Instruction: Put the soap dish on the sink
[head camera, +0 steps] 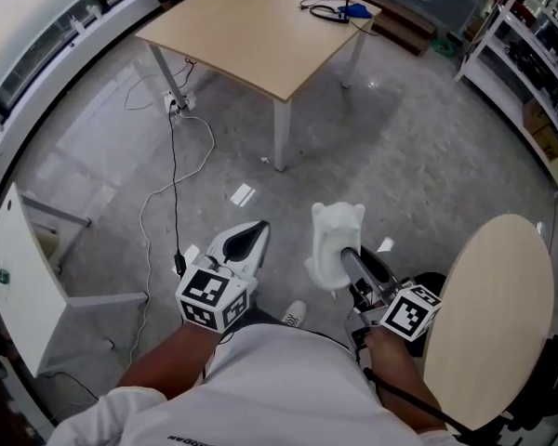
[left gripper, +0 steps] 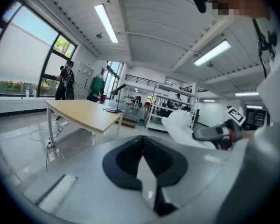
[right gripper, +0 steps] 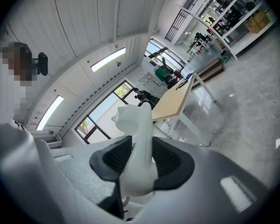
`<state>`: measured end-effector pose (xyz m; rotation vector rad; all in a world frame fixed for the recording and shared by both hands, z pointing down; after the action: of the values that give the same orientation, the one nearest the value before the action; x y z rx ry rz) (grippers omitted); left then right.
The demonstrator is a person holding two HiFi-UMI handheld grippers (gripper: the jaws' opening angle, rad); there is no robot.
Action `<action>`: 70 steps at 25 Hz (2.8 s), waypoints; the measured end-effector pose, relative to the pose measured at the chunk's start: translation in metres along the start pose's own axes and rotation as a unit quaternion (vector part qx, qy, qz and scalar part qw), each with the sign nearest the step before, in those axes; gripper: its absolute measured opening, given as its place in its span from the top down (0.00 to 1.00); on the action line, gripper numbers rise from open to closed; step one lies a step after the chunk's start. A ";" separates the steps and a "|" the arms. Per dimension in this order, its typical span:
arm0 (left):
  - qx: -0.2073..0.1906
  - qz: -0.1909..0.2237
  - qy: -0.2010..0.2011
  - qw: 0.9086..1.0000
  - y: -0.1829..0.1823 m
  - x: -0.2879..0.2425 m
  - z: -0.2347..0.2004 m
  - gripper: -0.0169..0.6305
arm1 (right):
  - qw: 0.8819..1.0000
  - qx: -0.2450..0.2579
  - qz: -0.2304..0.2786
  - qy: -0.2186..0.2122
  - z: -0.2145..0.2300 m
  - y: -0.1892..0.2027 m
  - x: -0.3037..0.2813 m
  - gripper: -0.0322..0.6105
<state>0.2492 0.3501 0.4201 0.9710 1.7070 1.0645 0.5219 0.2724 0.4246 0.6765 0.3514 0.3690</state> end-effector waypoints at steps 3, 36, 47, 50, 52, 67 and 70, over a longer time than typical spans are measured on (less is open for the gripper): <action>0.009 0.002 -0.015 1.000 0.002 0.007 -0.019 0.96 | 1.000 0.003 -0.014 -0.007 -0.004 0.003 -0.021 0.73; 0.064 0.059 -0.163 0.983 -0.063 0.079 -0.333 0.96 | 0.988 0.054 -0.118 -0.080 -0.102 -0.027 -0.379 0.74; 0.075 0.059 -0.178 0.979 -0.077 0.076 -0.369 0.96 | 0.986 0.046 -0.133 -0.093 -0.106 -0.035 -0.432 0.74; 0.081 0.055 -0.185 0.978 -0.075 0.069 -0.378 0.96 | 0.985 0.043 -0.140 -0.096 -0.099 -0.039 -0.450 0.74; 0.084 0.053 -0.191 0.977 -0.076 0.063 -0.386 0.96 | 0.983 0.043 -0.146 -0.100 -0.095 -0.044 -0.465 0.74; 0.093 0.069 -0.238 0.964 -0.130 0.004 -0.463 0.96 | 0.968 0.059 -0.192 -0.150 -0.085 -0.108 -0.589 0.74; 0.114 0.076 -0.247 0.959 -0.139 -0.010 -0.479 0.96 | 0.965 0.059 -0.200 -0.159 -0.078 -0.121 -0.611 0.74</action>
<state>-0.2183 0.1778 0.4128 1.4018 1.3708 0.6480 -0.0217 -0.0406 0.4068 0.7494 0.1968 -0.1484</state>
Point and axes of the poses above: the fingertips, and each gripper's own axes: x backward along the fingers, z to its right, y out of its underside, the point moved 10 cm from there along x, backward along the fingers, and after that the axes turned 1 degree about y, right-handed, at the moved point
